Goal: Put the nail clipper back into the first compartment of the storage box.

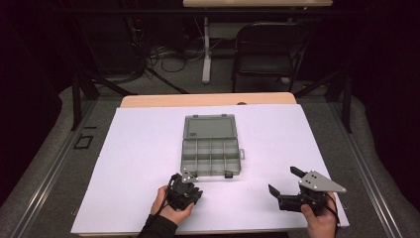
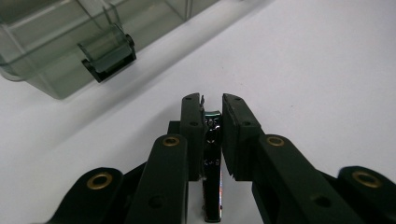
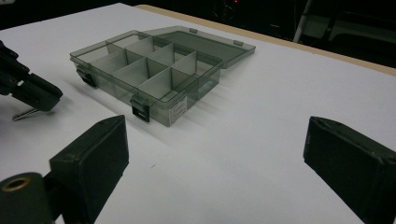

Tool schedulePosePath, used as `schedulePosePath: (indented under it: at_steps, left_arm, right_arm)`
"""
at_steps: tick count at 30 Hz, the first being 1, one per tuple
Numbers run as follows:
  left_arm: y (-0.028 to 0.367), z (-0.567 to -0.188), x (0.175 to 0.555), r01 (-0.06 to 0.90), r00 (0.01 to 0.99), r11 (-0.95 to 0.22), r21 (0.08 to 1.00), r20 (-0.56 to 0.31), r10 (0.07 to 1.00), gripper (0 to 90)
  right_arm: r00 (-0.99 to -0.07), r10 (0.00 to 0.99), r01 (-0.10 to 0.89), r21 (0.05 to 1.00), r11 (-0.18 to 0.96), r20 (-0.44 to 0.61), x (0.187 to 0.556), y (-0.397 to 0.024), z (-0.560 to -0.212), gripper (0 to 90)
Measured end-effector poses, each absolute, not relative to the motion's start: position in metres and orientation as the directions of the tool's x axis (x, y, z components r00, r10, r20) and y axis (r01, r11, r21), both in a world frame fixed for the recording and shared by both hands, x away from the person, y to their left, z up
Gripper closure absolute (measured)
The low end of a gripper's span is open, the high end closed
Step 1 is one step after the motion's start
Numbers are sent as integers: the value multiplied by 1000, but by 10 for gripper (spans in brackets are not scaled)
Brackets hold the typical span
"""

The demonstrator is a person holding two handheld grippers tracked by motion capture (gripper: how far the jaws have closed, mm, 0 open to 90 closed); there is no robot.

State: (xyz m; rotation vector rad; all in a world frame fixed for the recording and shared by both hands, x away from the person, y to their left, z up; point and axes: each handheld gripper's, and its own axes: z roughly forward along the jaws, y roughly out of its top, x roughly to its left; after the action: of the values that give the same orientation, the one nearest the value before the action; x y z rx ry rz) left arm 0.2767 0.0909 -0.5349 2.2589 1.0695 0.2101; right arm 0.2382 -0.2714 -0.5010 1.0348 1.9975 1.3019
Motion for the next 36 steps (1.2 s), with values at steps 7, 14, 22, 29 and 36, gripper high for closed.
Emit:
schedulePosePath:
  at_steps: [7, 14, 22, 29, 36]
  left_arm:
    - [101, -520, 273, 625, 657, -445, 642, -124, 744, 794]
    - [111, -506, 272, 616, 648, -414, 671, -132, 750, 794]
    - [121, -497, 273, 610, 633, -385, 692, -134, 762, 794]
    - [131, -487, 273, 602, 626, -362, 712, -139, 768, 795]
    - [139, -482, 276, 604, 605, -336, 723, -142, 783, 795]
  right_arm:
    - [-558, 830, 311, 921, 235, -24, 238, -272, -501, 67]
    - [-560, 828, 305, 923, 234, -25, 239, -272, -501, 67]
    - [-561, 827, 309, 920, 241, -28, 238, -272, -501, 67]
    - [-565, 825, 306, 923, 233, -21, 238, -270, -502, 67]
    - [-566, 824, 309, 919, 245, -29, 239, -269, -503, 67]
